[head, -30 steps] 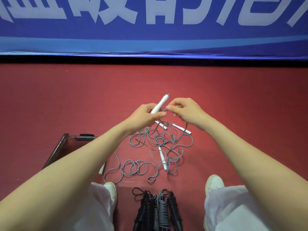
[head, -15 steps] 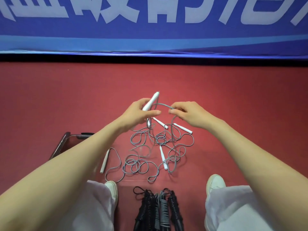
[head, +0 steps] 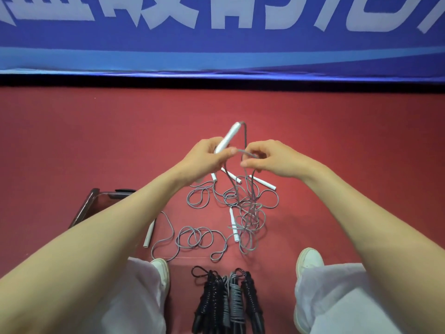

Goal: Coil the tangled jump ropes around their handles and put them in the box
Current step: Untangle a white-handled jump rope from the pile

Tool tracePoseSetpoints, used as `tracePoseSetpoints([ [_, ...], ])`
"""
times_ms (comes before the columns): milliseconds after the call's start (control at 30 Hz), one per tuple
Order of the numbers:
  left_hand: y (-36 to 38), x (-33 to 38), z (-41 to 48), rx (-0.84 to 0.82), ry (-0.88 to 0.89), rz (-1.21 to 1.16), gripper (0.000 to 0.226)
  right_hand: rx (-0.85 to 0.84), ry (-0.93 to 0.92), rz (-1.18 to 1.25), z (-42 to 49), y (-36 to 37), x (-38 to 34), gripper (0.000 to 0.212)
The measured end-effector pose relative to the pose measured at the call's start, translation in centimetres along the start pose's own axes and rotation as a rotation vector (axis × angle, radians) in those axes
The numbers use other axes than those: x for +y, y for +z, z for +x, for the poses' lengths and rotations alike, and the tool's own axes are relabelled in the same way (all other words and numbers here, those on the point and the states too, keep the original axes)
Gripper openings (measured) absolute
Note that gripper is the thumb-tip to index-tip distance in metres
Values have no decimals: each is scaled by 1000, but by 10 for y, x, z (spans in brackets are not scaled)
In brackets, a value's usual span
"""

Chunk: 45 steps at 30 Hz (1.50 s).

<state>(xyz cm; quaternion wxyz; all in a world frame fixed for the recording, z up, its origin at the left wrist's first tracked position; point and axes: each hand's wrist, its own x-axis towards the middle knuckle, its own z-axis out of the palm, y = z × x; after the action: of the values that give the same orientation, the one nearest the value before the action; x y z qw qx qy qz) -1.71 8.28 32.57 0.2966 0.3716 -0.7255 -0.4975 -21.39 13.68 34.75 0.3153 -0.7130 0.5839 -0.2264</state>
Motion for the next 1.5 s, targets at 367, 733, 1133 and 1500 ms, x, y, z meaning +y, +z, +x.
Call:
tracePoseSetpoints([
  [367, -24, -23, 1, 250, -235, 32, 23, 141, 24, 1, 4, -6, 25, 10],
  [733, 0, 27, 9, 447, -40, -592, 32, -118, 154, -117, 1, 2, 36, 17],
  [1133, 11, 10, -2, -47, 3, 141, 32, 107, -83, -174, 0, -5, -8, 26],
  [1500, -6, 13, 7, 444, -51, -396, 22, -131, 169, -121, -2, -8, 23, 26],
])
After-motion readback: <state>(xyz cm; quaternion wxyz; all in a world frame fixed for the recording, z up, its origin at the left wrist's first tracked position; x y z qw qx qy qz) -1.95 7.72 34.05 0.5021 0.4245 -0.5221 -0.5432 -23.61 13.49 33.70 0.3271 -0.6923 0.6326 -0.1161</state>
